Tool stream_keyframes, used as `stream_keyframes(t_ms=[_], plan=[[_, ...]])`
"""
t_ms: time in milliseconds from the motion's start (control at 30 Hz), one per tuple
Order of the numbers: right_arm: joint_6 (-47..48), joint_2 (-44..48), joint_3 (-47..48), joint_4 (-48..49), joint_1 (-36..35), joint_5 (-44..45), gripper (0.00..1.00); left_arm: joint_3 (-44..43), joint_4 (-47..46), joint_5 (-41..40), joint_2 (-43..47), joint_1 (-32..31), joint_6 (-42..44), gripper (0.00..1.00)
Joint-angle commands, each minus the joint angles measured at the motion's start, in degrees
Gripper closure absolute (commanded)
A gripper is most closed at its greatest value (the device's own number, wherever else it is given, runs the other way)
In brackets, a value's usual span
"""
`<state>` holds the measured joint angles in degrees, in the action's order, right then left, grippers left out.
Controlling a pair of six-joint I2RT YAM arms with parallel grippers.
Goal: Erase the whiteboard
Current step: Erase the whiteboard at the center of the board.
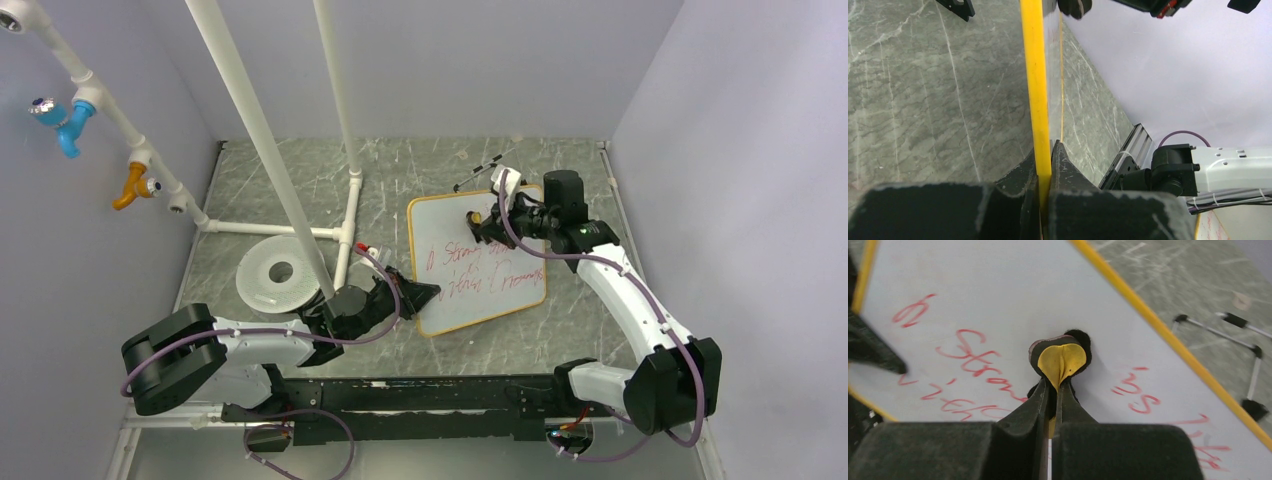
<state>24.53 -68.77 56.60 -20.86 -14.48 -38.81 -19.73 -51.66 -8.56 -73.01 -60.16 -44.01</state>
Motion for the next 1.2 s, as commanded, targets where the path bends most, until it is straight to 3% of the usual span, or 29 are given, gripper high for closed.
stream_keyframes(t_ms=[0,233,367,500,633,700,900,1000,1067,1167], plan=[[6.0,-1.1,1.3,-6.1,-2.4,-11.5,1.00,1.1,5.3,8.0,-0.4,-1.1,9.9,1.00],[-6.4,-1.0,0.3,3.7,0.4,6.9,1.00,1.2,5.7,8.0,-0.2,-0.8,10.0,1.00],[-6.6,-0.8,-0.4,4.6,1.4,10.3,1.00,1.0,6.0,8.0,-0.2,-0.8,10.2,1.00],[-3.4,-0.8,-0.2,2.4,1.3,7.7,1.00,1.1,6.2,8.0,0.2,-0.7,10.1,1.00],[5.9,-0.4,1.0,-5.7,-2.2,-8.2,1.00,0.9,6.3,8.0,0.1,-0.7,10.3,1.00],[4.4,-0.7,1.3,-5.5,-3.4,-10.2,1.00,0.6,6.6,8.0,-0.1,-0.8,10.3,1.00],[-12.0,-0.5,1.4,5.8,-0.1,11.4,1.00,0.7,6.6,8.0,-0.3,-0.7,10.2,1.00],[-14.7,-0.2,0.2,8.9,1.1,22.5,1.00,0.2,6.8,8.5,-0.6,-0.7,10.4,1.00],[-13.5,-0.3,-0.7,9.0,1.2,23.2,1.00,0.1,6.7,9.0,-0.9,-0.8,10.4,1.00],[-7.6,-0.6,-0.7,5.4,1.0,15.6,1.00,0.0,6.7,9.1,-1.0,-0.8,10.4,1.00]])
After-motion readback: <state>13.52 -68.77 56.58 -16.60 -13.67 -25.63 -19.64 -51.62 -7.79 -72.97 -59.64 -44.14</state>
